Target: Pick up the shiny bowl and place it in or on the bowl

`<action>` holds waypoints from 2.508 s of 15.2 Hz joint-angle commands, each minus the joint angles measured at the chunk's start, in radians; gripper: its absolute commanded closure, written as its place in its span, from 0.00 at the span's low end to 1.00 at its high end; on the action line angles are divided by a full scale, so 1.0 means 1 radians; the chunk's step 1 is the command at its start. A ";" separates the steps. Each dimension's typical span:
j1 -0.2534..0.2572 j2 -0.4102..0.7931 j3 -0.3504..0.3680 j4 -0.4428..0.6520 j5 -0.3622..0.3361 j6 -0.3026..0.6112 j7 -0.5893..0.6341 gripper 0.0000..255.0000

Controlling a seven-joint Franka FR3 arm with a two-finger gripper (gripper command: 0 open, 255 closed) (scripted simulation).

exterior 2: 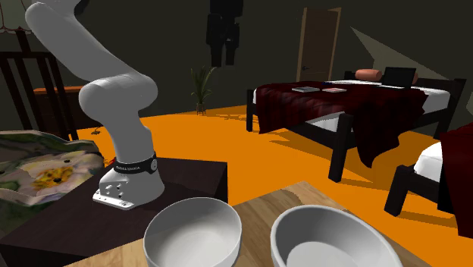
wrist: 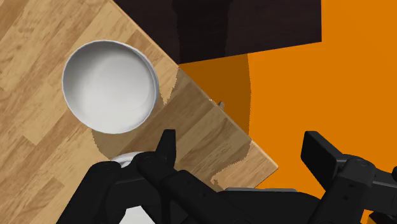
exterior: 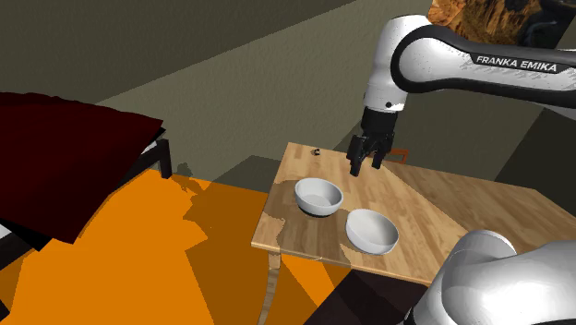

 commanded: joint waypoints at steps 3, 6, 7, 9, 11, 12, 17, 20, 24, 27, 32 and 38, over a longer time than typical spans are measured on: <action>-0.010 -0.007 -0.010 -0.067 -0.017 0.059 -0.007 0.00; -0.026 -0.008 -0.027 -0.161 -0.045 0.151 -0.017 0.00; -0.032 -0.005 -0.033 -0.190 -0.055 0.183 -0.020 0.00; -0.045 0.005 -0.046 -0.246 -0.076 0.249 -0.026 0.00; -0.059 0.022 -0.060 -0.298 -0.097 0.317 -0.031 0.00; -0.067 0.033 -0.068 -0.322 -0.108 0.353 -0.033 0.00; -0.110 0.121 -0.107 -0.424 -0.170 0.544 -0.042 0.00; -0.140 0.201 -0.132 -0.468 -0.212 0.671 -0.043 0.00; -0.184 0.344 -0.164 -0.503 -0.274 0.851 -0.038 0.00; -0.198 0.401 -0.174 -0.511 -0.295 0.918 -0.032 0.00; -0.209 0.484 -0.183 -0.529 -0.318 1.019 -0.021 0.00; -0.213 0.512 -0.186 -0.533 -0.326 1.051 -0.017 0.00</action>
